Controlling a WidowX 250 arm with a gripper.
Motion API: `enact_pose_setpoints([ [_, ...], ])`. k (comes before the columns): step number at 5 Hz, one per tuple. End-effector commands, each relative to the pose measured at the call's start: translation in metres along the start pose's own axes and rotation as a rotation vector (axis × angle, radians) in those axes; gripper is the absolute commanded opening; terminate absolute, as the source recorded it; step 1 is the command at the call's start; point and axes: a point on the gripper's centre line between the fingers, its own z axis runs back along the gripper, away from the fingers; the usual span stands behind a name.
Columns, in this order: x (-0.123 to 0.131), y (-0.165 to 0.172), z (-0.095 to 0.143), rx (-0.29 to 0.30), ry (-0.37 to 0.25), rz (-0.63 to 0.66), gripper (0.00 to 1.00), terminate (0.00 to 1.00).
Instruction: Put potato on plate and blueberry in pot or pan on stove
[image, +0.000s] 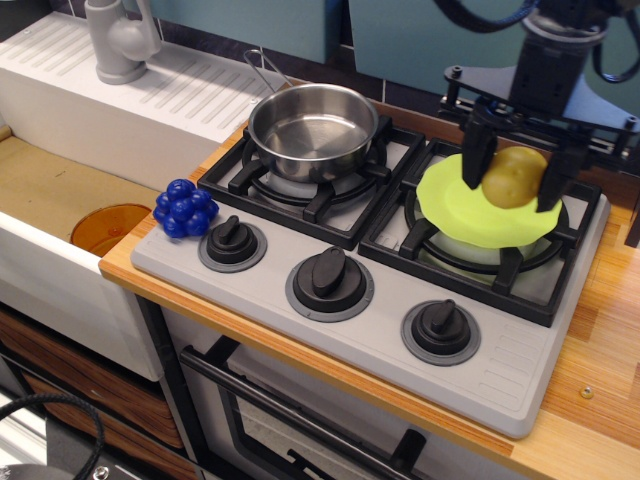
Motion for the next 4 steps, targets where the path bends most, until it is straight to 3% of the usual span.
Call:
enact_pose_setpoints([
  [1, 0.031, 0.001, -0.007, -0.034, -0.078, 0.005, 0.0, 0.0],
  [2, 0.036, -0.004, -0.019, -0.051, -0.097, 0.01, 0.0, 0.0],
  [3, 0.036, -0.007, -0.02, -0.045, -0.101, 0.004, 1.0, 0.0],
  [4, 0.032, -0.009, -0.016, -0.043, -0.097, 0.009, 1.0, 0.0],
])
